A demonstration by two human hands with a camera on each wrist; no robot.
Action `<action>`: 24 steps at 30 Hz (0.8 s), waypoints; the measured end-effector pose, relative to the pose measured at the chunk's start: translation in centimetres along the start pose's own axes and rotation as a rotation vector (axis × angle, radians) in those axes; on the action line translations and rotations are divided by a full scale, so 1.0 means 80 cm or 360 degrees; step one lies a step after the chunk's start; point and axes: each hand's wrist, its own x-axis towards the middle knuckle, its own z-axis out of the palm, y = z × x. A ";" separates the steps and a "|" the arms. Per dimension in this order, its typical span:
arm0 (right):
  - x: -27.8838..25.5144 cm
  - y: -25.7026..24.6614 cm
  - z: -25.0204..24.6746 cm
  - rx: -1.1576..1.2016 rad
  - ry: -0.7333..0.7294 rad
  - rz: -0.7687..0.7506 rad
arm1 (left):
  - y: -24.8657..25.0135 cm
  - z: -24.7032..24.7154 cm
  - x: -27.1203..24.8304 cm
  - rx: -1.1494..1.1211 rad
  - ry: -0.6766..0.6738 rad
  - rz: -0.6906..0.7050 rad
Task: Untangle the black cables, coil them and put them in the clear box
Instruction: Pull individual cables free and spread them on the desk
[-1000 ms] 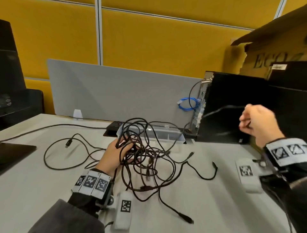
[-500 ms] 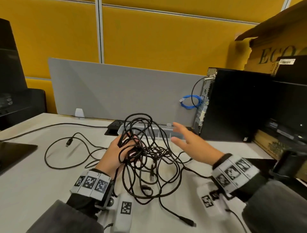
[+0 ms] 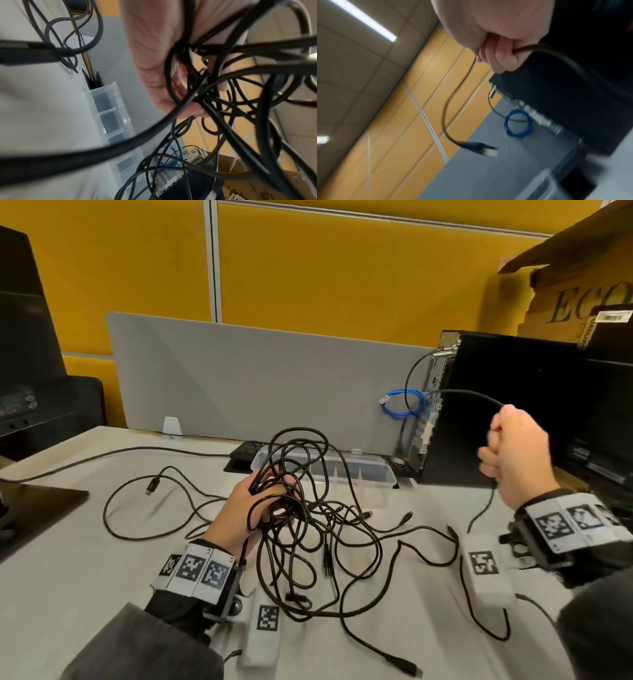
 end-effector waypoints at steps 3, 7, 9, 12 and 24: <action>0.006 0.011 -0.033 -0.0819 -0.0234 -0.0108 | 0.001 -0.001 0.000 -0.0072 0.0020 -0.0039; -0.018 0.040 -0.041 -0.2402 -0.0521 -0.0389 | 0.000 0.001 0.000 -0.0161 0.0087 -0.0113; -0.049 0.036 -0.019 -0.2223 -0.0446 -0.0635 | 0.001 0.001 -0.001 -0.0210 0.0101 -0.0171; -0.105 0.020 0.030 -0.1703 -0.1033 -0.0758 | 0.003 0.005 -0.002 -0.0322 0.0095 -0.0256; -0.101 0.014 0.047 -0.0573 -0.1109 -0.0306 | 0.009 -0.004 0.001 -0.0136 0.0255 -0.0201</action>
